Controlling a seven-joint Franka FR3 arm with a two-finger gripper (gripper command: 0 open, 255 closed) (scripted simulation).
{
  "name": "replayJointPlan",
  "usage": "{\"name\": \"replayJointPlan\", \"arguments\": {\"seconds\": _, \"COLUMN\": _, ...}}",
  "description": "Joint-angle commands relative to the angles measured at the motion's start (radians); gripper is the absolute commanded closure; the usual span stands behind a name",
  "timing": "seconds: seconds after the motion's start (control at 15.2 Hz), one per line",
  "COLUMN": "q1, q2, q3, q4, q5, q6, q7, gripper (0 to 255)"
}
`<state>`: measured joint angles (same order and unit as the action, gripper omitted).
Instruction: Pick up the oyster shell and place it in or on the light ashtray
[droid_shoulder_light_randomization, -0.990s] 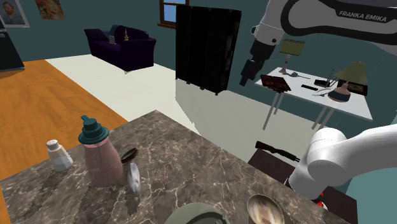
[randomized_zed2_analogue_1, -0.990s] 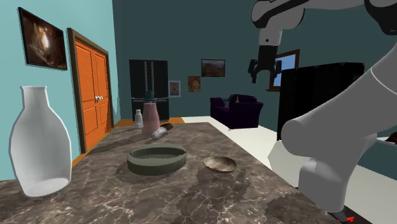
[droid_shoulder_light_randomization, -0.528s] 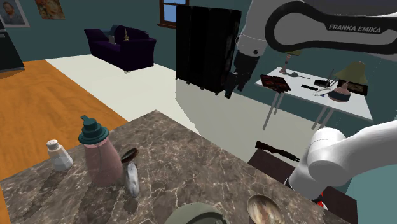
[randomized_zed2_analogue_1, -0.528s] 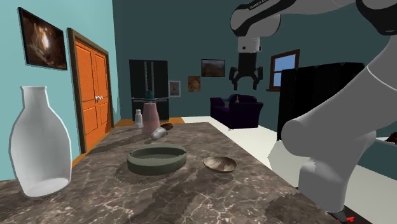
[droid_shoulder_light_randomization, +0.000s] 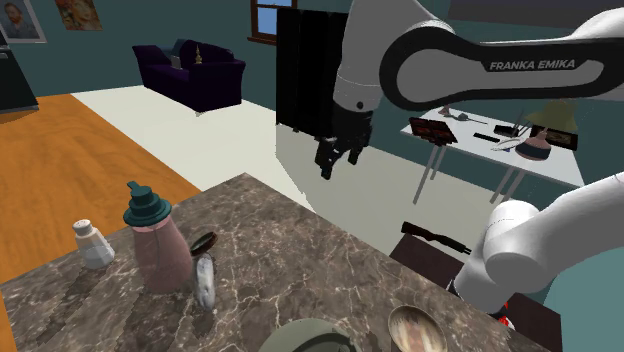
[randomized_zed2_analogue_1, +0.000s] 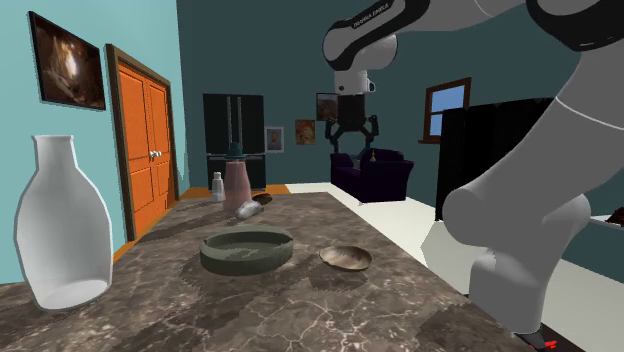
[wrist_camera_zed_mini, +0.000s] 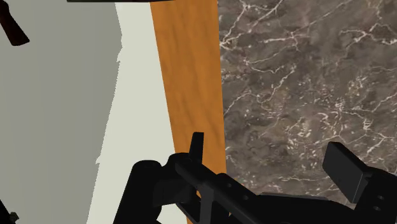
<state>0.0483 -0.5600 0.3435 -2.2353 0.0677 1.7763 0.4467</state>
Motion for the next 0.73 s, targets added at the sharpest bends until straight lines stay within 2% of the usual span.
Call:
{"name": "replayJointPlan", "arguments": {"seconds": 0.0, "q1": -0.002, "q2": 0.054, "q3": 0.054, "q4": 0.029, "q5": 0.000, "q6": 0.012, "q7": 0.073, "gripper": 0}}
{"name": "replayJointPlan", "arguments": {"seconds": 0.33, "q1": -0.014, "q2": 0.215, "q3": 0.183, "q4": 0.126, "q5": -0.032, "q6": 0.034, "q7": 0.256, "gripper": 0}}
{"name": "replayJointPlan", "arguments": {"seconds": 0.66, "q1": -0.019, "q2": 0.422, "q3": 0.305, "q4": 0.260, "q5": -0.123, "q6": 0.035, "q7": 0.461, "gripper": 0}}
